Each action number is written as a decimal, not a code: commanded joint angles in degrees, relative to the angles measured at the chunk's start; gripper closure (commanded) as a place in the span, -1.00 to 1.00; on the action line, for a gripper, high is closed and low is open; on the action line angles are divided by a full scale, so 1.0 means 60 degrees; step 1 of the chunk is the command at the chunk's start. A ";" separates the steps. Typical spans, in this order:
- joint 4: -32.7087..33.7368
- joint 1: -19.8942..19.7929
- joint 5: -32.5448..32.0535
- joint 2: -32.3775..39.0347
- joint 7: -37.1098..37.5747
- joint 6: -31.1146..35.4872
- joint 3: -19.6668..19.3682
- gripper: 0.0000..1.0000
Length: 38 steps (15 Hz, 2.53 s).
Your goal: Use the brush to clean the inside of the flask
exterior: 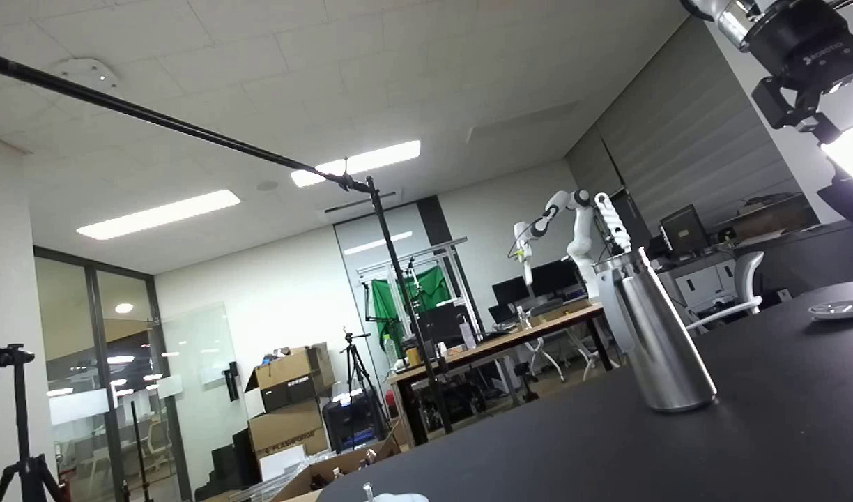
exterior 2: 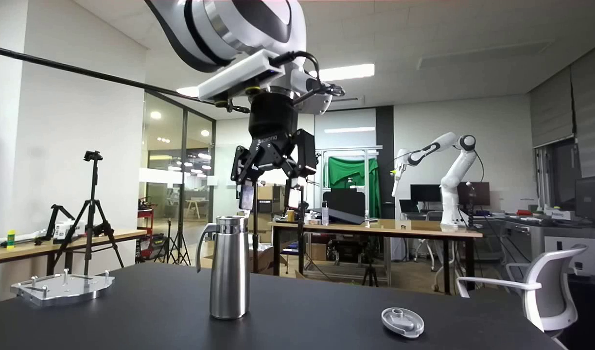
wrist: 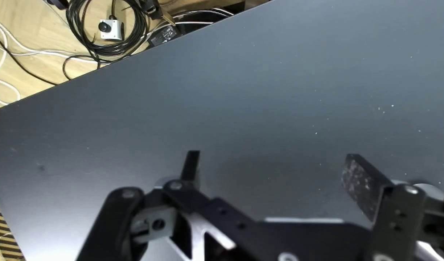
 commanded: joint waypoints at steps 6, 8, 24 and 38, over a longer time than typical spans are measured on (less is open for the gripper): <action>0.2004 0.0816 -0.0610 0.0632 -0.2029 -0.0914 0.0412 -1.00; 0.2835 0.1095 -0.0650 0.1060 -0.2820 -0.1109 0.0548 -1.00; 0.7554 0.1670 -0.0145 0.4884 -0.7541 -0.2708 0.1840 -1.00; 0.7388 0.1841 0.0346 0.5301 -0.7362 -0.1030 0.1814 -0.02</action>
